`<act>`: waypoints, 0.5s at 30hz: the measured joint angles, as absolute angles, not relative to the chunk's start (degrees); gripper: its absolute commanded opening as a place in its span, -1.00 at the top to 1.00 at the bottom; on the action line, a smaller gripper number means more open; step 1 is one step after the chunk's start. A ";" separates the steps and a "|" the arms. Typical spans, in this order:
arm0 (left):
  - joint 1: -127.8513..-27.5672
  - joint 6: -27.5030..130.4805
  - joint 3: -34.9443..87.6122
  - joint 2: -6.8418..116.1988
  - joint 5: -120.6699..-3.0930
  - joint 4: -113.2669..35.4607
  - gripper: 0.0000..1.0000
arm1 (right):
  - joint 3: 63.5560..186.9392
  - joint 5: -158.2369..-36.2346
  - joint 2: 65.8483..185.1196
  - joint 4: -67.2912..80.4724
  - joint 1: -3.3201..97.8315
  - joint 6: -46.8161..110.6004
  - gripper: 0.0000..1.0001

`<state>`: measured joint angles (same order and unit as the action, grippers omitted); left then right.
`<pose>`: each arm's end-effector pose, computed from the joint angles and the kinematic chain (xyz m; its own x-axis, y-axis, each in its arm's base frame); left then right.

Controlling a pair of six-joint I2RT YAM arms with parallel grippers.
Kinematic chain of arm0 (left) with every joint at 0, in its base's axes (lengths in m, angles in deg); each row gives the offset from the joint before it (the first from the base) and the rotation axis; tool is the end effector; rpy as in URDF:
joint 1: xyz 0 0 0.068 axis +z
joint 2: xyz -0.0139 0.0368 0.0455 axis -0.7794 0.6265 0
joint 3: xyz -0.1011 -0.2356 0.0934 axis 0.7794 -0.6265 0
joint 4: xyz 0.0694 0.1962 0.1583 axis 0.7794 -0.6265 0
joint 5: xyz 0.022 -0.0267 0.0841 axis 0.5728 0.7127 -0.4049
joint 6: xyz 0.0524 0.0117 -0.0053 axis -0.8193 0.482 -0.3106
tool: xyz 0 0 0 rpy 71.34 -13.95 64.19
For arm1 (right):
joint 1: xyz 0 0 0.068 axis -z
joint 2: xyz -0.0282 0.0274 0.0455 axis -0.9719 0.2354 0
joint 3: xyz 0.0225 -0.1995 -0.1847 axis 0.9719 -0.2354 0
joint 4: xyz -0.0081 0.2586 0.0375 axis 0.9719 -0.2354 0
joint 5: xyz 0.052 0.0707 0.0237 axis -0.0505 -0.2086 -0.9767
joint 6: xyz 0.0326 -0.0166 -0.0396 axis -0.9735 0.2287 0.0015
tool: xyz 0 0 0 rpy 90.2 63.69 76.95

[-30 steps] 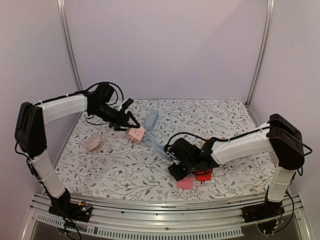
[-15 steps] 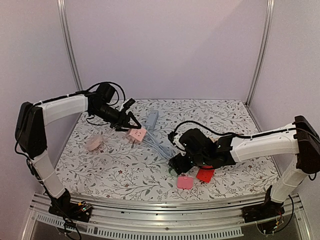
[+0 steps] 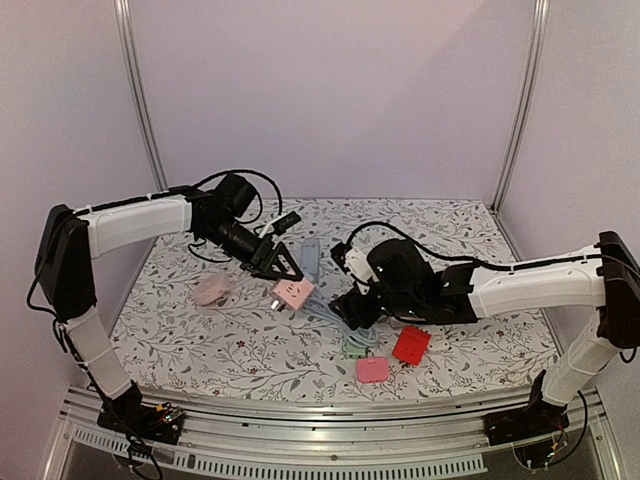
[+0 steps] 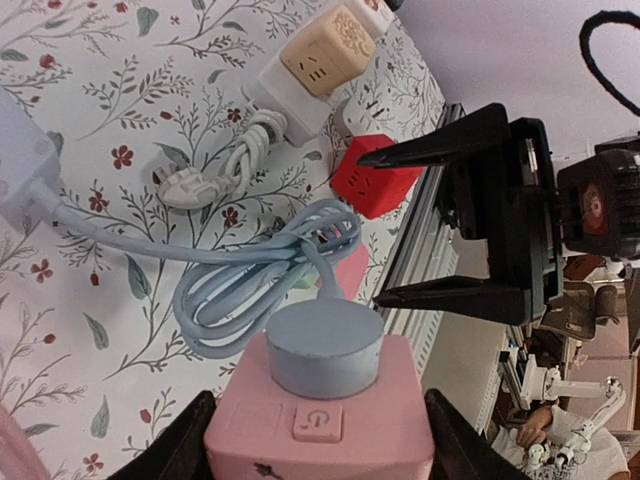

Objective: Pull the plug off the socket

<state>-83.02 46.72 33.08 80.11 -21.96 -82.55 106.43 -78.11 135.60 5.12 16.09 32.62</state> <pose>0.2945 -0.2139 0.2495 -0.8301 0.4220 -0.3644 0.5397 0.4442 -0.7151 0.1793 0.2997 0.2240 -0.3745 -0.4469 -0.8125 -0.7362 0.6760 -0.0325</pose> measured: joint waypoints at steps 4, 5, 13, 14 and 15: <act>-83.79 46.06 33.08 80.11 -21.19 -82.96 0.58 | 107.57 -79.05 137.44 5.69 16.09 34.35 -0.35; -83.83 45.91 33.08 80.11 -21.13 -82.98 0.58 | 107.92 -79.31 138.01 5.82 16.09 34.65 -0.34; -83.85 45.62 33.28 80.39 -20.67 -83.29 0.58 | 110.47 -80.62 141.28 6.02 16.07 36.86 -0.02; -83.85 45.62 33.36 80.55 -20.54 -83.31 0.58 | 111.04 -80.78 141.74 5.99 16.07 37.06 0.03; -83.87 45.60 33.41 80.68 -20.43 -83.31 0.58 | 111.50 -80.88 142.16 6.08 16.07 37.23 0.11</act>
<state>-83.87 45.60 33.41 80.68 -20.43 -83.31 111.50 -80.88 142.16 6.08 16.07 37.23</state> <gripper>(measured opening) 0.608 0.519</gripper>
